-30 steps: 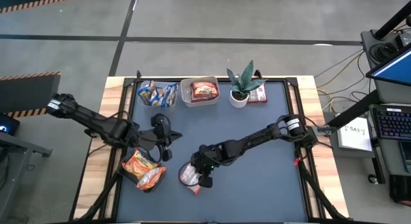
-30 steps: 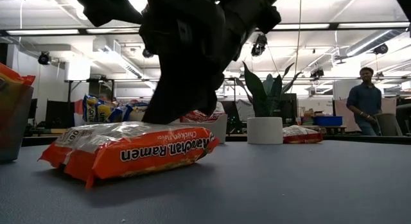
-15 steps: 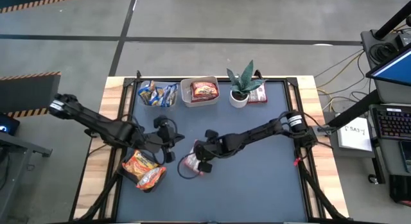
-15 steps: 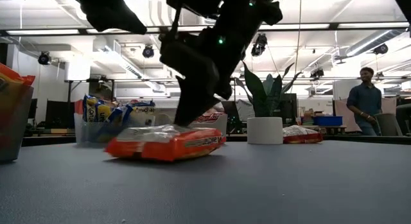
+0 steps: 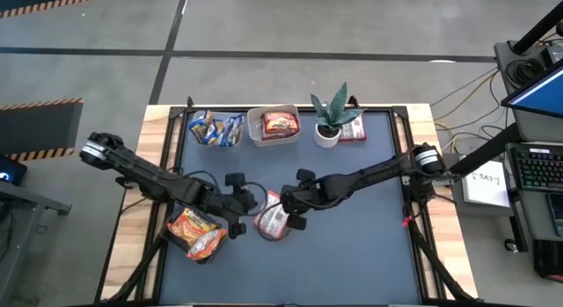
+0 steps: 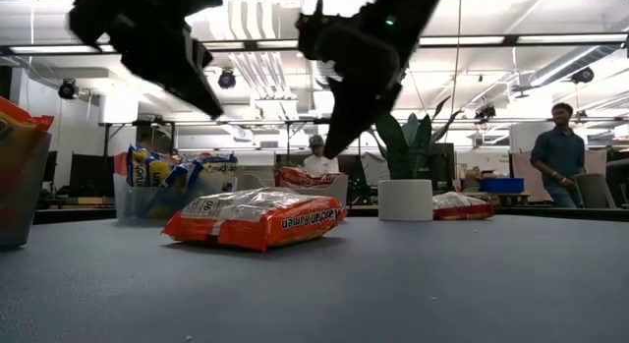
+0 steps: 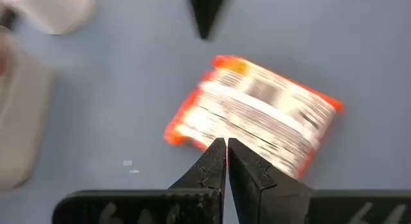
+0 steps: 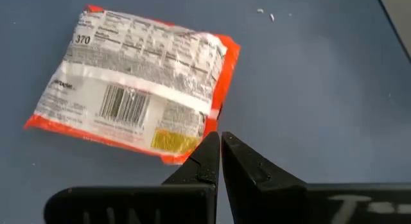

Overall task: Sort Maruchan noodles
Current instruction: Put the orange noodle pack into the black bin

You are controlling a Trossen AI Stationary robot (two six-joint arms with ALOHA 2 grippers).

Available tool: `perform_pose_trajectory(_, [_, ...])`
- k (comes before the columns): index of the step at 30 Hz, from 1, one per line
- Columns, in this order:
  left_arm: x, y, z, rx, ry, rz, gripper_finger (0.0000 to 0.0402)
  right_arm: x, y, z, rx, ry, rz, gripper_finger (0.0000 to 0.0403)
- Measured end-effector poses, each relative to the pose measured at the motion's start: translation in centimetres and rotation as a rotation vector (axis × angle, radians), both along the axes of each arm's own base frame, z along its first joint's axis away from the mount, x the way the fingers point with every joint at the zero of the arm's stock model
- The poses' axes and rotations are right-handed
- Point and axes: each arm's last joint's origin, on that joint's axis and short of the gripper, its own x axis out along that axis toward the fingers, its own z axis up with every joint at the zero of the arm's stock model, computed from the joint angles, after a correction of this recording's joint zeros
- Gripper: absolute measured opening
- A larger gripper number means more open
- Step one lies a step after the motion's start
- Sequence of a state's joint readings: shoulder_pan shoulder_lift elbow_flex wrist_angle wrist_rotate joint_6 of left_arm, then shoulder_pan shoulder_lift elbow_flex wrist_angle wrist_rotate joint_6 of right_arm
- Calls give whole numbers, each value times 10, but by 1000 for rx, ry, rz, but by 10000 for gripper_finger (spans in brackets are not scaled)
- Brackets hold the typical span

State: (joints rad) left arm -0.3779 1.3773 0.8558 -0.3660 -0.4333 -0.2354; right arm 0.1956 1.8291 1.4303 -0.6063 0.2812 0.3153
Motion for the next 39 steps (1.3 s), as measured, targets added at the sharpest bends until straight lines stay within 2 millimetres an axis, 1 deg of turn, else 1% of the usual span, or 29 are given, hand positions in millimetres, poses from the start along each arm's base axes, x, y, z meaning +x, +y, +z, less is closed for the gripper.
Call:
perform_pose_trajectory(4, [12, -8, -17, -12, 54, -135, 0, -16, -4, -7, 30, -38, -42, 9])
perform_pose_trajectory(9, [28, -15, -38, -39, 77, -268, 0, -29, -7, -16, 107, -166, -121, 9])
perform_pose_trajectory(13, [36, -12, -49, -100, 94, -292, 0, -36, -10, -23, 223, -235, -197, 11])
perform_pose_trajectory(16, [40, -6, -56, -135, 121, -273, 0, -39, -15, -28, 339, -240, -242, 26])
perform_pose_trajectory(19, [42, -1, -61, -156, 146, -257, 0, -43, -17, -33, 393, -214, -277, 58])
perform_pose_trajectory(23, [42, 1, -64, -161, 166, -248, 0, -48, -19, -43, 451, -200, -326, 122])
perform_pose_trajectory(28, [39, 2, -66, -179, 196, -219, 0, -50, -22, -51, 526, -275, -365, 209])
perform_pose_trajectory(32, [35, 3, -71, -200, 209, -195, 0, -51, -25, -55, 579, -342, -392, 267])
perform_pose_trajectory(35, [33, 4, -74, -223, 199, -170, 0, -53, -26, -59, 610, -374, -407, 299])
perform_pose_trajectory(39, [28, 5, -82, -257, 171, -153, 0, -56, -26, -64, 649, -401, -411, 323])
